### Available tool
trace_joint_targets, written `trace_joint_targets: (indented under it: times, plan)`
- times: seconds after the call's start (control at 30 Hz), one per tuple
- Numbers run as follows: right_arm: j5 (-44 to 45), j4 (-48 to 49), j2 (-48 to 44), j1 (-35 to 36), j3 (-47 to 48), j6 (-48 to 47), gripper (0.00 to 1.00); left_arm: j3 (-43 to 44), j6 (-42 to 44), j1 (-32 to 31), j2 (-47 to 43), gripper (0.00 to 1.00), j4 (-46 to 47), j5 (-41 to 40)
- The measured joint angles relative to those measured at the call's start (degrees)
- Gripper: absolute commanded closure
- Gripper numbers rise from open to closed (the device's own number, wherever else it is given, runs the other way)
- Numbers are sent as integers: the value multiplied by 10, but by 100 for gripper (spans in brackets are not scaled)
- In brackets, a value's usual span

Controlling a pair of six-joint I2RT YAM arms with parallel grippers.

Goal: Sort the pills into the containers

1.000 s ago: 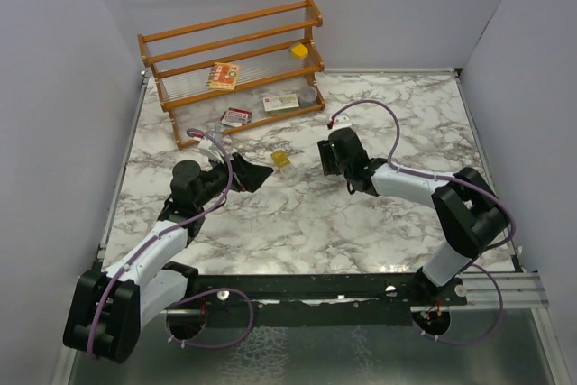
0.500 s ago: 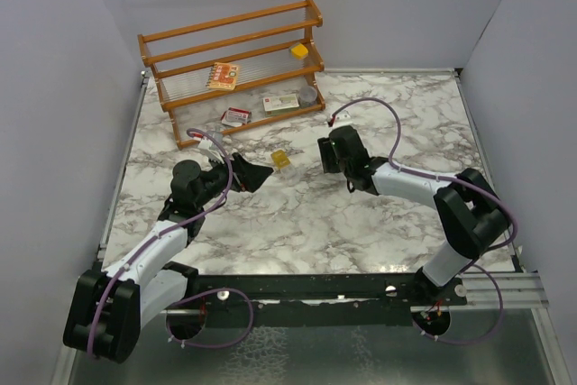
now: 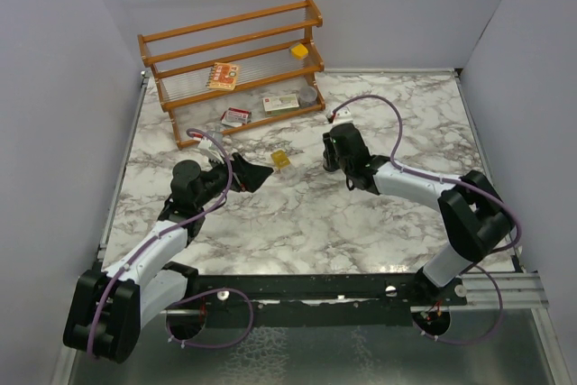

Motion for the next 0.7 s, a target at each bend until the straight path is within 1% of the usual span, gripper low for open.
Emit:
trace_joint_targets:
  times: [0.07, 0.13, 0.5, 0.7]
  plan:
    - [0, 0, -2, 0, 2, 0, 97, 0, -1, 0, 0, 1, 0, 0]
    - [-1, -3, -2, 0, 2, 2, 99, 0, -1, 0, 0, 1, 0, 0]
    - [-2, -10, -2, 0, 2, -5, 99, 0, -2, 0, 0, 1, 0, 0]
    - [-2, -23, -2, 0, 13, -14, 99, 0, 0, 0, 14, 1, 0, 0]
